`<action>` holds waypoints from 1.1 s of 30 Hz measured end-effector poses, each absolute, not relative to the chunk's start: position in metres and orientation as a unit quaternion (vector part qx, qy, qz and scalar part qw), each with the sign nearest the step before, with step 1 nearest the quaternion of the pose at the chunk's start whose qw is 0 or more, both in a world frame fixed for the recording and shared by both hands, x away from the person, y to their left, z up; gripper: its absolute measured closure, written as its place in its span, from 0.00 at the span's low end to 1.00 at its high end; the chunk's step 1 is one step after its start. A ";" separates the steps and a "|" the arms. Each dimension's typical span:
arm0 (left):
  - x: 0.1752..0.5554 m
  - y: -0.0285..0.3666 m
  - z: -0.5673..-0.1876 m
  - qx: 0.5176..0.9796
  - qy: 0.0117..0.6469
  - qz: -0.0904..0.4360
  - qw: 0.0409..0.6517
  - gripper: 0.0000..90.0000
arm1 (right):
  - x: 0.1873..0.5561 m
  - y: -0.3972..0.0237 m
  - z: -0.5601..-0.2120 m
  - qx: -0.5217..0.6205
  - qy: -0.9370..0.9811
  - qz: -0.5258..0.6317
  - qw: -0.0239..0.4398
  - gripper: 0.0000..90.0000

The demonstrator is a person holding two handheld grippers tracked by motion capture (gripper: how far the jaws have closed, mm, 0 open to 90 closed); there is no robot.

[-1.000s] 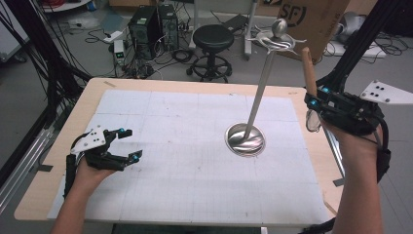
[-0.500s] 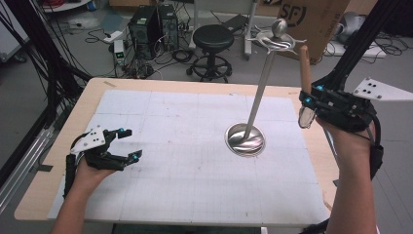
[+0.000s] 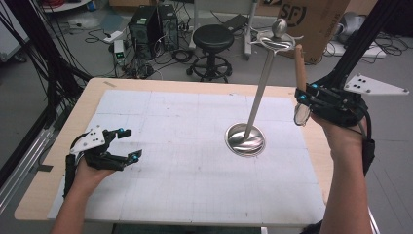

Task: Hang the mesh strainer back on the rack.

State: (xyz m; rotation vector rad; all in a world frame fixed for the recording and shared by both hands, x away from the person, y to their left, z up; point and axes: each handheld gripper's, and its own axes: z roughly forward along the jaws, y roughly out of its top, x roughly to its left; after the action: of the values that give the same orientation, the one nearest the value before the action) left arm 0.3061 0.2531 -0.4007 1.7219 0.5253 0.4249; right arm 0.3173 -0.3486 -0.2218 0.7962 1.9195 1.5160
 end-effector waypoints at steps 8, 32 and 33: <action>0.306 0.254 -0.401 0.744 0.227 0.183 0.602 0.18 | 0.326 -0.341 -0.228 0.300 0.724 0.560 0.269 0.75; 0.306 0.253 -0.401 0.744 0.226 0.181 0.602 0.18 | 0.304 -0.327 -0.255 0.294 0.735 0.547 0.272 0.52; 0.306 0.253 -0.401 0.744 0.225 0.181 0.602 0.18 | 0.302 -0.325 -0.257 0.294 0.735 0.549 0.269 0.51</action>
State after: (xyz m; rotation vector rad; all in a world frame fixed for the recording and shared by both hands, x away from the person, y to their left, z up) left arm 0.3057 0.2525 -0.4006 1.7245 0.5223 0.4198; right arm 0.3020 -0.3254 -0.2569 0.7929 1.9828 1.4793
